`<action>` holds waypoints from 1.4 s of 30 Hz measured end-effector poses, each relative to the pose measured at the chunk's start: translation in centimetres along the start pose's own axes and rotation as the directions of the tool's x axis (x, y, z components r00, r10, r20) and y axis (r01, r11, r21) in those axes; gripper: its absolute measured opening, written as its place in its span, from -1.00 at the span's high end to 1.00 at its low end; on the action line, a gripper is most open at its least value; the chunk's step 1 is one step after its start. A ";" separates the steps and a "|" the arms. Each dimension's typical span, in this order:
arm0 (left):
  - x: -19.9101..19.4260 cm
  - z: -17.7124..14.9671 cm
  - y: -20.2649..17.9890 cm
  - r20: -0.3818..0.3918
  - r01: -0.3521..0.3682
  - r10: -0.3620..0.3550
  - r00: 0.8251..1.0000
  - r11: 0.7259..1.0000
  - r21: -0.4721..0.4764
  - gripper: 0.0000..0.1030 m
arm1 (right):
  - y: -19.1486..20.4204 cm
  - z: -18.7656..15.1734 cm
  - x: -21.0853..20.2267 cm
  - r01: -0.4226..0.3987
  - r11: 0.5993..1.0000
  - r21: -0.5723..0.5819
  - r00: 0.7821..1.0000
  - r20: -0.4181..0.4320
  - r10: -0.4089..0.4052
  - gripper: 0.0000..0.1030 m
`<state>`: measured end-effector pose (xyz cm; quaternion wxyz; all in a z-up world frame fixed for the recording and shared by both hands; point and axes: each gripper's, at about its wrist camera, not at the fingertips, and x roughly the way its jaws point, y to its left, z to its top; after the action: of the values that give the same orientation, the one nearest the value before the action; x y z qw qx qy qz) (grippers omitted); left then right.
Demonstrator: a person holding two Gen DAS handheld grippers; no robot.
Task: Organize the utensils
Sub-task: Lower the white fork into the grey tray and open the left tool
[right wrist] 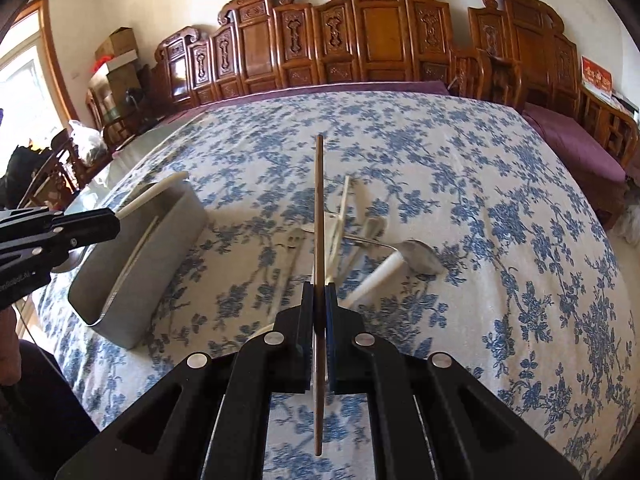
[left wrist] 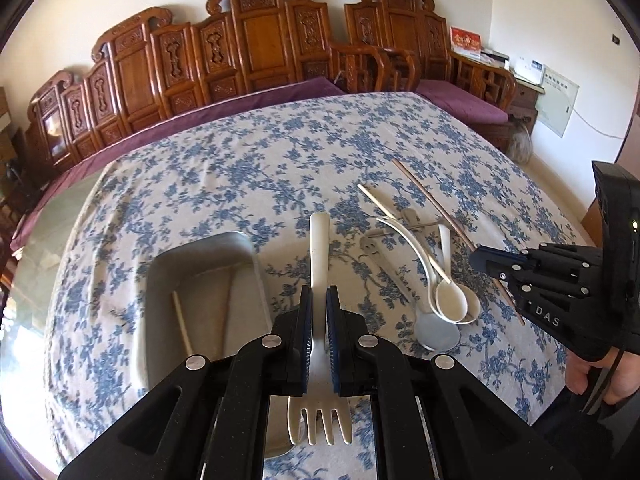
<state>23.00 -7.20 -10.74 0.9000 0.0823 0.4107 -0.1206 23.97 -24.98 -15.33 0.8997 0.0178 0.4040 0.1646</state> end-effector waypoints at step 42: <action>5.5 -4.7 10.9 -0.075 -0.042 0.024 0.997 0.970 -0.241 0.88 | 4.5 -0.6 1.1 -0.072 0.996 -0.058 0.997 -0.039 0.069 0.88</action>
<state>26.26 3.61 -17.40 0.8899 -0.0169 0.4530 -0.0516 22.89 -20.42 -15.76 0.8859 0.0021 0.4144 0.2086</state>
